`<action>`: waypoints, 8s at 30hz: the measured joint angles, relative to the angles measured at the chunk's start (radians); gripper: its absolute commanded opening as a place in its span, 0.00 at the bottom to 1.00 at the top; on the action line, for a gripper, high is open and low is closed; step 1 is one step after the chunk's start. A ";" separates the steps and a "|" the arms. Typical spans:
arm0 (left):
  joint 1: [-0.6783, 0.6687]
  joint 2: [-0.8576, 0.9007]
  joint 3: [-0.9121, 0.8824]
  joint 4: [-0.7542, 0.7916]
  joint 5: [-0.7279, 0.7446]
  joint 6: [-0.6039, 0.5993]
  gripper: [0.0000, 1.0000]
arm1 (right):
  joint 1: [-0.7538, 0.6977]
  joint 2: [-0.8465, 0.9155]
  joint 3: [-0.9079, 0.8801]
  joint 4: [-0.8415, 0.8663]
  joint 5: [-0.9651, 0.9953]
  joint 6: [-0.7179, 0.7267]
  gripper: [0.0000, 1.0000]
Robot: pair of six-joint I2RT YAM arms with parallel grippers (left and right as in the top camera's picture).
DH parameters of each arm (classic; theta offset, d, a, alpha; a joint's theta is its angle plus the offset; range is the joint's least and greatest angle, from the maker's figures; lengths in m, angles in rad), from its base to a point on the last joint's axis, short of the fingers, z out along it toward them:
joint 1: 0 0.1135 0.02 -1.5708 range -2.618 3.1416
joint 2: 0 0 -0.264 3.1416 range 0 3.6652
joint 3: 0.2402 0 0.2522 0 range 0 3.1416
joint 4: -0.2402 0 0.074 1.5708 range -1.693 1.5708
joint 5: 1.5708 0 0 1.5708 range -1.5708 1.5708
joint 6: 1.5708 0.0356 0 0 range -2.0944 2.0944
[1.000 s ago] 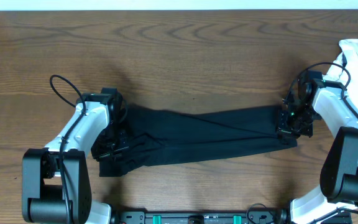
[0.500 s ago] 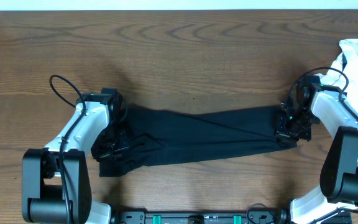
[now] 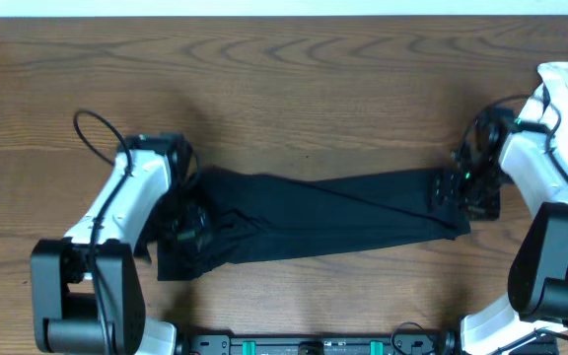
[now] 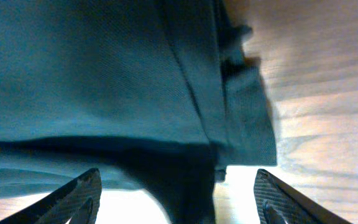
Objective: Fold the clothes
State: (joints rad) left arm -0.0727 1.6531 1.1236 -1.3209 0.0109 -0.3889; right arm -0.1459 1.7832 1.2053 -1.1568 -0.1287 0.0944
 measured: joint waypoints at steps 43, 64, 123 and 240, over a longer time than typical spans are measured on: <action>-0.098 -0.005 -0.026 0.388 0.174 0.049 0.68 | 0.410 -0.002 -0.297 0.363 -0.403 -0.107 0.01; -0.098 -0.005 -0.026 0.387 0.174 0.049 0.69 | 0.330 -0.042 -0.174 0.174 -0.307 -0.107 0.01; -0.401 0.151 0.049 0.475 0.218 -0.046 0.49 | 0.151 -0.089 -0.268 0.469 -0.144 -0.052 0.01; -0.452 0.233 0.019 0.478 0.060 -0.060 0.84 | -0.115 -0.089 -0.246 0.587 -0.306 -0.157 0.01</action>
State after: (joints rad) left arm -0.5251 1.8866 1.1427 -0.8425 0.0711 -0.4484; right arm -0.2607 1.6939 0.9596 -0.5694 -0.4351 -0.0628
